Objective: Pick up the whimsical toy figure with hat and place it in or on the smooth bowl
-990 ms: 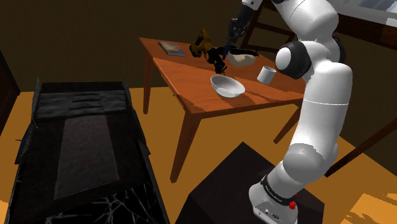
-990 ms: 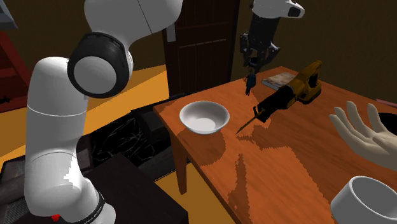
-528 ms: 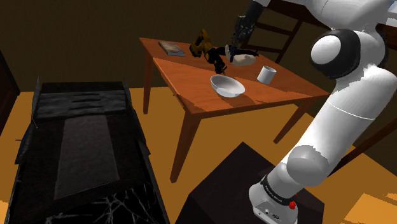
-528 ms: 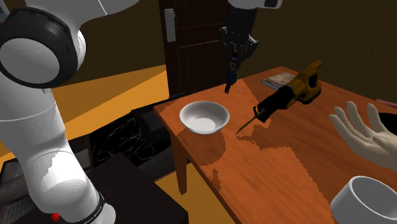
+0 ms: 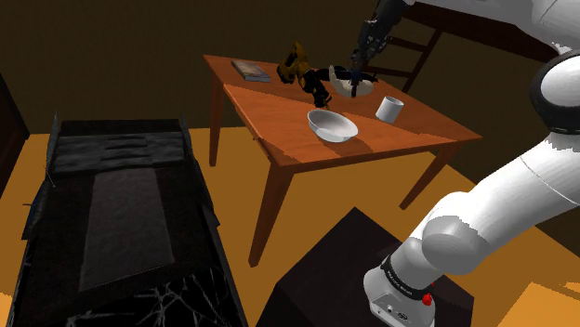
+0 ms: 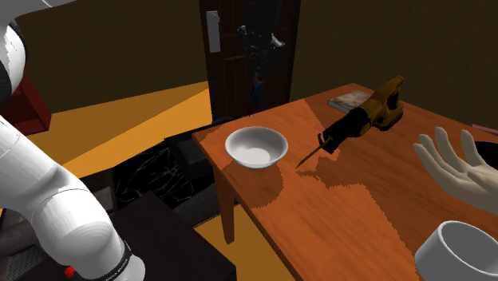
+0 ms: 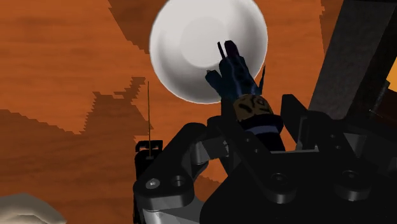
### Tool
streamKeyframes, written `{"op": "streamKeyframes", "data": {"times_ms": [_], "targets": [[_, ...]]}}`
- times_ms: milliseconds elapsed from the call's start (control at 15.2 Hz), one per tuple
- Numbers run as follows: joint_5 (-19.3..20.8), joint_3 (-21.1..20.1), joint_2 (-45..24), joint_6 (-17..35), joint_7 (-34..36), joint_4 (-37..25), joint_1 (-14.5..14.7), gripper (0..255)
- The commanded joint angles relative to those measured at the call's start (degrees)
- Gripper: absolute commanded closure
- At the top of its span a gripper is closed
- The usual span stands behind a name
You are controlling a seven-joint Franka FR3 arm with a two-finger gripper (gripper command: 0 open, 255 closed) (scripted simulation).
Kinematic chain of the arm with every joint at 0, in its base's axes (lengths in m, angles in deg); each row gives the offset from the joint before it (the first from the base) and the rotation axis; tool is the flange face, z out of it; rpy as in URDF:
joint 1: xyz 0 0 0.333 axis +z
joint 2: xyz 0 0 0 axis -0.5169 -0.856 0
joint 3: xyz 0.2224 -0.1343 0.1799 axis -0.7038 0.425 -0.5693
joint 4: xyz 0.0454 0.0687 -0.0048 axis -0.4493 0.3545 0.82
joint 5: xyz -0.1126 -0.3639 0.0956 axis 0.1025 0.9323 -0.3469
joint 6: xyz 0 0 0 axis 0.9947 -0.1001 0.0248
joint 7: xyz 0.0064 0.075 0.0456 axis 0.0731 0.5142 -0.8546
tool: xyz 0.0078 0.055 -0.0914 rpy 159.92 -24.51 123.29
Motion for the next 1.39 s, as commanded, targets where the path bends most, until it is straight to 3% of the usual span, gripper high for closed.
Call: {"op": "streamKeyframes", "data": {"times_ms": [0,1320], "targets": [[0.58,-0.53,1.68,1.24,0.53,2.78,0.10,255],[2.08,-1.10,6.58,16.99,-0.23,23.21,-0.48,255]]}}
